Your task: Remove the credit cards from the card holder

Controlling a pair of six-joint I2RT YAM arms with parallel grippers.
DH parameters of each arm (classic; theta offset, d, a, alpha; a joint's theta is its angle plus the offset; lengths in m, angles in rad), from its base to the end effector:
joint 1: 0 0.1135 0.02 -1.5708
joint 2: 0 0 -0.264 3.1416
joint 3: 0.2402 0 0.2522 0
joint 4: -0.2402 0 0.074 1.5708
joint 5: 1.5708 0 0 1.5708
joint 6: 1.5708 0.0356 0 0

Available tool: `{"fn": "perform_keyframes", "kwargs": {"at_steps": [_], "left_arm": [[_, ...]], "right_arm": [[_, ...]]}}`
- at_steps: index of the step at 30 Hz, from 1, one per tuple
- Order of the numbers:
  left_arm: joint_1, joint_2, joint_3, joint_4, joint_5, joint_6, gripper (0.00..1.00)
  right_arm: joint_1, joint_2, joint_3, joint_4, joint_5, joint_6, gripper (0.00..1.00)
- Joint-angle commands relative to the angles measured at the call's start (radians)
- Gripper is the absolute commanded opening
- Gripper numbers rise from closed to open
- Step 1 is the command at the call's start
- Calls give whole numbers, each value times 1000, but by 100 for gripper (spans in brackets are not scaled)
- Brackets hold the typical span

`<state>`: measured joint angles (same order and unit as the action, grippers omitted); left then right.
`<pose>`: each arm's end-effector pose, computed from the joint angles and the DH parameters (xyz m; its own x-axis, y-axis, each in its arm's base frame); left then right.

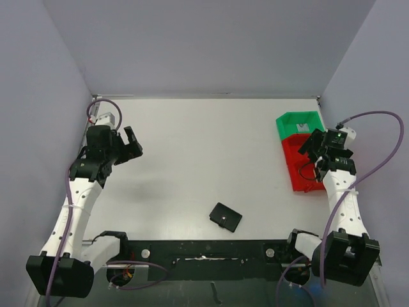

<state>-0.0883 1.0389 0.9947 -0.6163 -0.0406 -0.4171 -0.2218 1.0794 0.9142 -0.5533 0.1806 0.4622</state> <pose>0.2193 -0.0180 0.3229 -0.5815 -0.3549 -0.7321 -0.1962 0.9345 -0.2971 0.2220 -0.0566 0.2934 -0.4194 0.5443 -0.7265 0.5981 0.7677 0.2299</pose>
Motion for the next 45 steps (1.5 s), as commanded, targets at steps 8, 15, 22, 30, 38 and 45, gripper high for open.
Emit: {"fn": "perform_keyframes", "kwargs": {"at_steps": [8,15,22,30,38,45], "left_arm": [[22,-169,-153,148,27,42,93],[24,-264,-306,236,-21,20,93],[25,-266,-310,267,-60,23,91],[30,-255,-308,265,-74,24,90],[32,-249,-306,260,-76,23,89],[33,-250,-307,257,-76,23,89]], "right_arm": [[-54,216,81,128,-7,196,91],[-60,364,157,155,-45,276,83],[-60,435,156,189,-47,349,76],[-58,457,120,219,-77,352,63],[-38,419,97,195,-62,384,67],[27,423,153,81,71,488,70]]}}
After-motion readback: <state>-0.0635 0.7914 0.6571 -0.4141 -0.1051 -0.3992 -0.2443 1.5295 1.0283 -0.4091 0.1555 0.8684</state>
